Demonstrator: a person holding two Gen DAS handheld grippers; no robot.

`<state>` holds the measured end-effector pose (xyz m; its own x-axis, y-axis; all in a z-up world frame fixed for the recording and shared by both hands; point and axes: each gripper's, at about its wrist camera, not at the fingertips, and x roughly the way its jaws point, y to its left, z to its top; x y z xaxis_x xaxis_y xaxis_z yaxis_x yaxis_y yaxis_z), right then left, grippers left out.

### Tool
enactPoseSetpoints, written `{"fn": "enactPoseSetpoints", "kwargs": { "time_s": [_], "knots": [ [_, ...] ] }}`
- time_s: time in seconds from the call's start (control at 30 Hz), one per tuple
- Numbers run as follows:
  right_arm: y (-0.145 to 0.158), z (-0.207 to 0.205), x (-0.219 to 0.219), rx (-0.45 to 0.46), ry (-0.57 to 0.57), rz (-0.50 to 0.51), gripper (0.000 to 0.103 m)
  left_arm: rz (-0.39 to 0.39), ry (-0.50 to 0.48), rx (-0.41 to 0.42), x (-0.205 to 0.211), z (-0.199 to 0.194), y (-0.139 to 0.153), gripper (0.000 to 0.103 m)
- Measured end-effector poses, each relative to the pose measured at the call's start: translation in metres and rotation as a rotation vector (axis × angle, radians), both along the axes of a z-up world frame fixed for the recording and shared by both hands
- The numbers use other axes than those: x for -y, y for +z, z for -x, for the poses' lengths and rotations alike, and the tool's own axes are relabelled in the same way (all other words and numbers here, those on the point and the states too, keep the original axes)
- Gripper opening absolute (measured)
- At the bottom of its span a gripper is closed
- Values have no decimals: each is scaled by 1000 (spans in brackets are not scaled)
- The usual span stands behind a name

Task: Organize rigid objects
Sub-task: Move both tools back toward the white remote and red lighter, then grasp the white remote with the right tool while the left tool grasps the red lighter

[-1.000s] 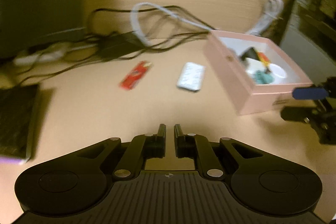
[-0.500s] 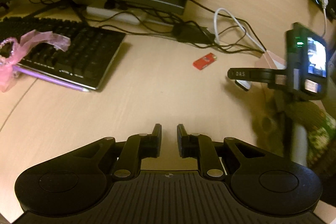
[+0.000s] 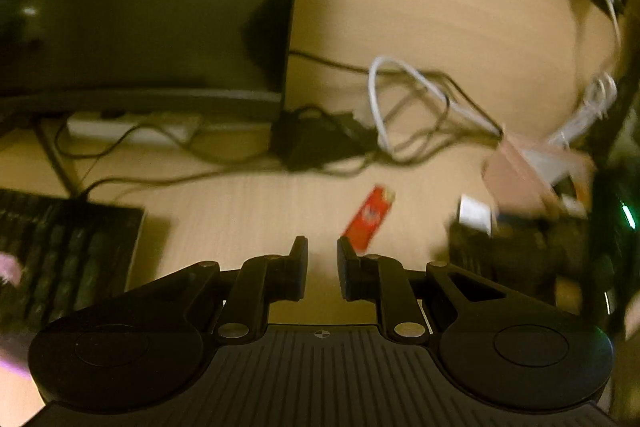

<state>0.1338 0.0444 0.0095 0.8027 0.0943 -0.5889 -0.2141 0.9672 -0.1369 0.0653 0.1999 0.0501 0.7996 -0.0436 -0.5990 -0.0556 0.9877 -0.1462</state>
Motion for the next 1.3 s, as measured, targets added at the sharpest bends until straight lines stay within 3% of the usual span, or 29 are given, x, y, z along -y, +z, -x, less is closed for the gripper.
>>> {"fn": "enactPoseSetpoints", "kwargs": {
  "time_s": [0.07,0.23,0.37,0.47,0.57,0.63,0.77,0.97,1.0,1.07,1.17,1.3],
  "knots": [
    [2,6,2,-20,-69,-40,47,42,-7,4,3,-6,1,17],
    [0,7,0,-48,-203,-134,51,-28,-56,-21,14,-12,-1,18],
    [-6,-11,2,-86,-219,-184,56,-25,-31,-28,6,-13,-3,17],
    [-8,-13,1,-85,-188,-173,61,-27,-22,-47,5,-21,-8,17],
    [-8,-10,3,-82,-143,-159,58,-45,-66,-63,14,-37,-10,18],
    [-5,-8,4,-87,-121,-130,52,-95,-123,-84,26,-53,-12,20],
    [-1,-12,1,-114,-80,-77,54,-194,-147,-146,39,-82,-22,21],
    [-3,-27,4,-158,-75,-128,58,-166,-166,-197,32,-98,-21,20],
    [-4,-27,6,-158,-63,-138,56,-170,-175,-202,33,-99,-21,20],
    [-4,-23,8,-151,-26,-137,42,-166,-197,-210,33,-99,-22,20],
    [-2,-9,8,-156,29,-112,40,-120,-230,-244,34,-102,-23,25],
    [1,20,12,-175,110,-100,40,-170,-243,-264,43,-107,-30,32]
  ]
}}
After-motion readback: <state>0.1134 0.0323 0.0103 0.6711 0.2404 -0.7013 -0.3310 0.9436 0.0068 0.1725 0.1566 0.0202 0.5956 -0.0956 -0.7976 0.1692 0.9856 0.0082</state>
